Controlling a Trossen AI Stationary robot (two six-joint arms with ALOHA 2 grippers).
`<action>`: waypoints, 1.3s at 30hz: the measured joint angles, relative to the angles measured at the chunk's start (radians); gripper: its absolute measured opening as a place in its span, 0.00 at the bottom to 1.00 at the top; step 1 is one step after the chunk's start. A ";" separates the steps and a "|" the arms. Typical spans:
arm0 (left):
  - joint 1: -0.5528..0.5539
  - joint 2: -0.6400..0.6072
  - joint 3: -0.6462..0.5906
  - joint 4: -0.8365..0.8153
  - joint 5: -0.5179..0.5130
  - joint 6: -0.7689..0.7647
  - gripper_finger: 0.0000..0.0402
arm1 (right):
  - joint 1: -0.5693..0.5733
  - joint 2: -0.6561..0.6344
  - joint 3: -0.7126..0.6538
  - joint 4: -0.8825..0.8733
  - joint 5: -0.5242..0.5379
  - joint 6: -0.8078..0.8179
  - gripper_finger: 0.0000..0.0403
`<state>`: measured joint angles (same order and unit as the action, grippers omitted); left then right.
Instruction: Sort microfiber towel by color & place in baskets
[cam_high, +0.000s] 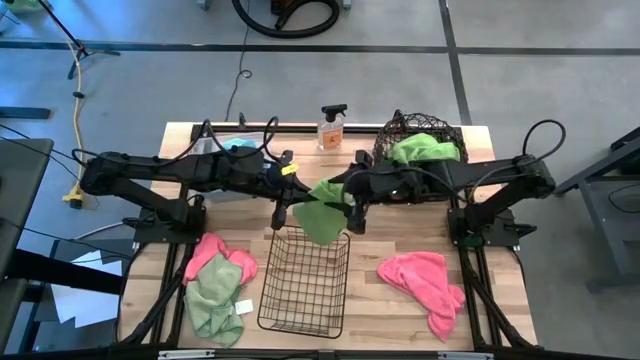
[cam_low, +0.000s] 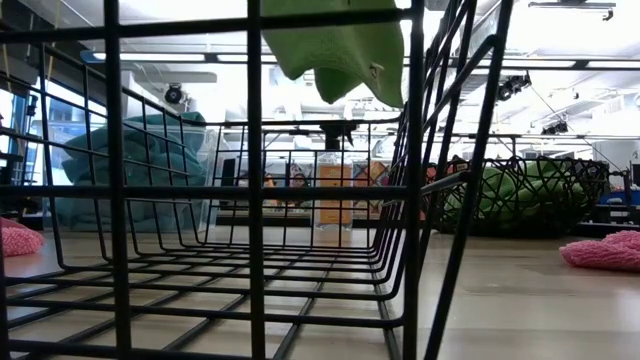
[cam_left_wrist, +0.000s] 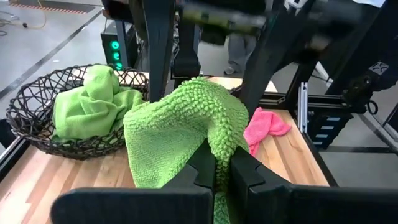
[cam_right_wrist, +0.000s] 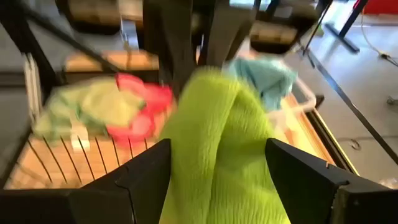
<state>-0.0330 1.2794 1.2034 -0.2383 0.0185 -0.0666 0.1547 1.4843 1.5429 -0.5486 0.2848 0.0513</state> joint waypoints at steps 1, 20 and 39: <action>0.000 0.000 0.000 0.000 0.000 0.000 0.00 | -0.002 0.006 0.000 -0.022 0.001 -0.005 0.64; 0.000 -0.006 0.000 0.087 0.052 0.097 0.00 | -0.019 0.076 0.000 0.054 -0.068 -0.008 0.64; 0.000 -0.006 0.000 0.126 0.015 0.124 0.07 | -0.032 0.076 0.000 0.103 -0.184 0.042 0.05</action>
<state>-0.0326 1.2736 1.2034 -0.1120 0.0331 0.0570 0.1226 1.5608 1.5425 -0.4460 0.1006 0.0935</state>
